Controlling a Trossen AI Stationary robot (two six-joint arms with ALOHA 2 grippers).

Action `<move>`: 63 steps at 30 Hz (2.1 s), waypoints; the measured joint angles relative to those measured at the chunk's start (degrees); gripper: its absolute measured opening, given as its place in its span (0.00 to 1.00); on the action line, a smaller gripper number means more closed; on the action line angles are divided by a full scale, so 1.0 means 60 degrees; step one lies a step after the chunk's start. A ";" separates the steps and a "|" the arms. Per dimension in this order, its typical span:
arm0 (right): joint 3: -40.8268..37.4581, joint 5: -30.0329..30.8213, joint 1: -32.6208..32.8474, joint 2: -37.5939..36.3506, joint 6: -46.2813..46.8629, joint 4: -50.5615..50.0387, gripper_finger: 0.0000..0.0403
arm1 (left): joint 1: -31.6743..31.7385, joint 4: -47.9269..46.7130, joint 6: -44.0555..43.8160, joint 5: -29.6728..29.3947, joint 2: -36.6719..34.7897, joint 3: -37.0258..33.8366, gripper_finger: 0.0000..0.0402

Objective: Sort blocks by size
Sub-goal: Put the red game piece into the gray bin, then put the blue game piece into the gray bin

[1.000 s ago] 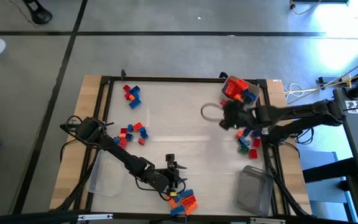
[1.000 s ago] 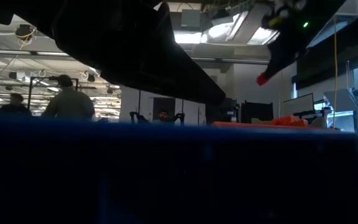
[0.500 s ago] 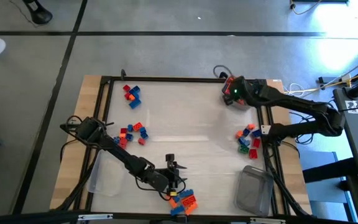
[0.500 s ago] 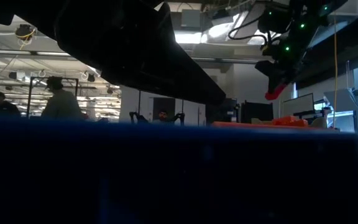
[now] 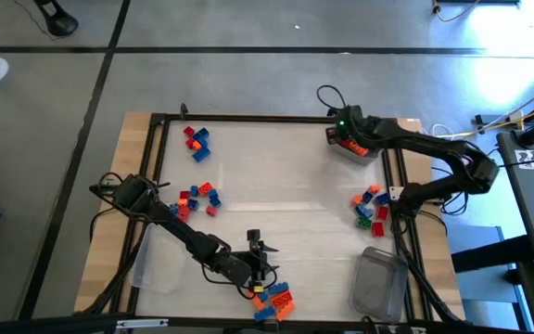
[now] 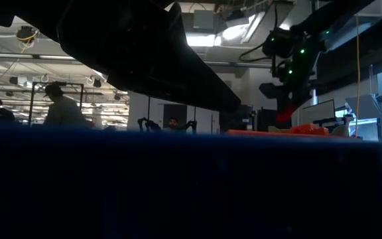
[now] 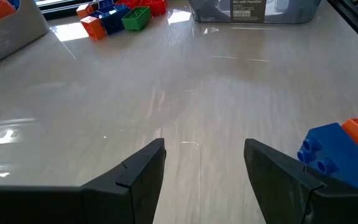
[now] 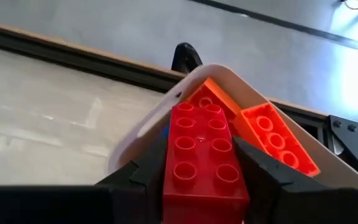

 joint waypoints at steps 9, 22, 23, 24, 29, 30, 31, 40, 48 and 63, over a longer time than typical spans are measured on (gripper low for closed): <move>0.0000 0.0453 -0.0005 0.0602 0.0370 0.0379 0.37 | 0.0000 0.0001 0.0000 0.0001 0.0000 0.0000 0.52; 0.0000 0.0924 -0.0002 0.0605 0.0613 0.0517 0.50 | -0.0018 0.0006 -0.0050 0.0003 0.0000 0.0000 0.52; 0.0000 0.0924 -0.0002 0.0605 0.0626 0.0526 0.52 | -0.0018 0.0006 -0.0048 0.0003 0.0000 0.0000 0.52; 0.0000 0.0924 -0.0002 0.0605 0.0631 0.0530 0.55 | -0.0018 0.0006 -0.0051 0.0003 0.0000 0.0000 0.52; 0.0000 0.0924 -0.0002 0.0601 0.0601 0.0526 0.64 | -0.0018 0.0006 -0.0049 0.0003 0.0000 0.0000 0.52; 0.0000 0.0934 -0.0002 0.0601 0.0573 0.0529 0.65 | -0.0018 0.0006 -0.0055 0.0003 0.0000 0.0000 0.52; 0.0000 0.0935 -0.0002 0.0601 0.0507 0.0533 0.65 | -0.0018 0.0006 -0.0057 0.0003 0.0000 0.0000 0.52; 0.0007 0.0829 0.0205 -0.0107 -0.0672 0.0532 0.66 | -0.0018 0.0006 -0.0050 0.0003 0.0000 0.0000 0.52; 0.0018 -0.0221 0.1898 -0.1853 -0.1439 0.0356 0.66 | -0.0033 0.0025 -0.0011 0.0006 0.0000 0.0000 0.52; 0.0015 -0.0930 0.8326 -0.1950 -0.1642 0.0523 0.66 | -0.0076 0.0127 0.0040 0.0010 0.0002 -0.0004 0.52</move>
